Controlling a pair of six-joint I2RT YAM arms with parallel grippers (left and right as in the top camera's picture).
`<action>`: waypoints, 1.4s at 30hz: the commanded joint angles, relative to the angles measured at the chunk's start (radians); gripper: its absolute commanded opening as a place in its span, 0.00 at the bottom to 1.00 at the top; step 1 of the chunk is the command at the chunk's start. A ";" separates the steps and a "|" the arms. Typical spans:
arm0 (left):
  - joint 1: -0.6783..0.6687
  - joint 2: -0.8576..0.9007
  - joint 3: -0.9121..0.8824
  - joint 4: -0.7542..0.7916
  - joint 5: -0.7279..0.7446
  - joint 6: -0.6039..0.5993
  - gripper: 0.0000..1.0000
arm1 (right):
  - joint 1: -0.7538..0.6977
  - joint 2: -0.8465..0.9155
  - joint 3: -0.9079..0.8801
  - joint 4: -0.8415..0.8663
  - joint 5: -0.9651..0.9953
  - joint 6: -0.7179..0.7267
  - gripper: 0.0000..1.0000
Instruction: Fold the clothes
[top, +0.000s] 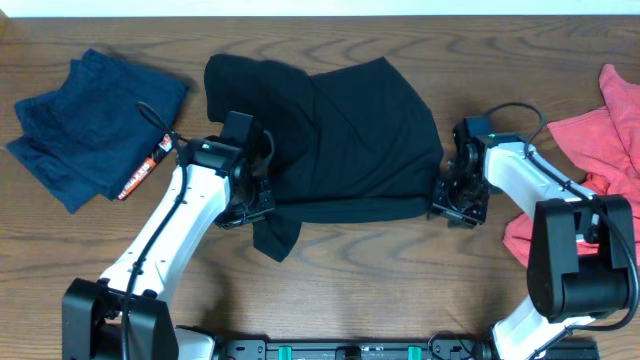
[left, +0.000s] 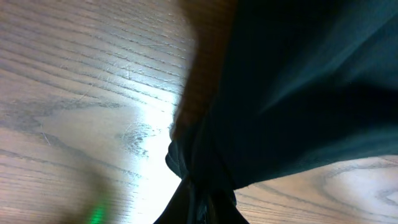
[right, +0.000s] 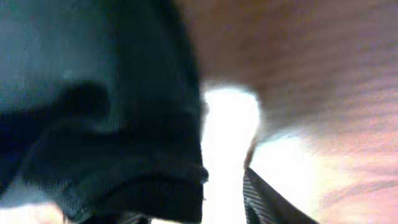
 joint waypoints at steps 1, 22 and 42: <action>-0.003 0.002 -0.003 -0.001 -0.028 0.014 0.06 | 0.030 0.014 -0.001 -0.018 -0.099 -0.036 0.50; -0.003 0.002 -0.003 -0.001 -0.028 0.026 0.06 | 0.055 -0.097 -0.024 0.100 -0.091 0.347 0.99; -0.003 0.002 -0.003 -0.002 -0.028 0.029 0.06 | 0.088 -0.097 -0.184 0.177 0.031 0.444 0.61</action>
